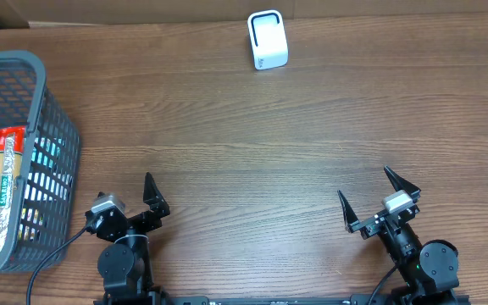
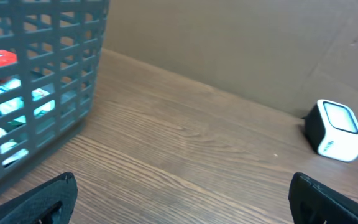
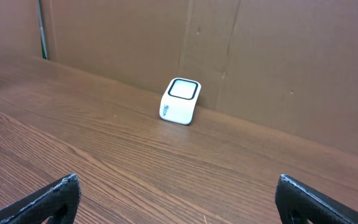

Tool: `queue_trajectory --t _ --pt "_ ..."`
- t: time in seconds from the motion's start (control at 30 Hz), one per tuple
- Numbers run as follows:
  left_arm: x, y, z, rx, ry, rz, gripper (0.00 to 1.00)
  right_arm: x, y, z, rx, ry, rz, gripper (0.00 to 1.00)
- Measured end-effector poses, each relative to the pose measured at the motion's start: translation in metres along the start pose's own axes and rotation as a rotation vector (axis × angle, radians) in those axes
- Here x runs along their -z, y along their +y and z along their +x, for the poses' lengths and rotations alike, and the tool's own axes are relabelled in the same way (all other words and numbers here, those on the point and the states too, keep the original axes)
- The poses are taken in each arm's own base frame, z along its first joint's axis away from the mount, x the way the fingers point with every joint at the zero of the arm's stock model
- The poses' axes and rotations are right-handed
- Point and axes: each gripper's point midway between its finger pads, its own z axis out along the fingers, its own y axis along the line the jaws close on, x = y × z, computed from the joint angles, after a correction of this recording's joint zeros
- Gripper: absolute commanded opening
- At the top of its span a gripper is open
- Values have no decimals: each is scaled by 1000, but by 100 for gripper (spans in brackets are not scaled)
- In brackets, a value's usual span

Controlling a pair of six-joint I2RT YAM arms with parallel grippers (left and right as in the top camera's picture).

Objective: Scan the item barcode

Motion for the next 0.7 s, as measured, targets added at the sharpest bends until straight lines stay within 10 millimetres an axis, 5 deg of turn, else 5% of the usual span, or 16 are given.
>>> queue_trajectory --t 0.7 --pt "5 -36 -13 -43 -28 196 100 0 0 0 0 0 0 100"
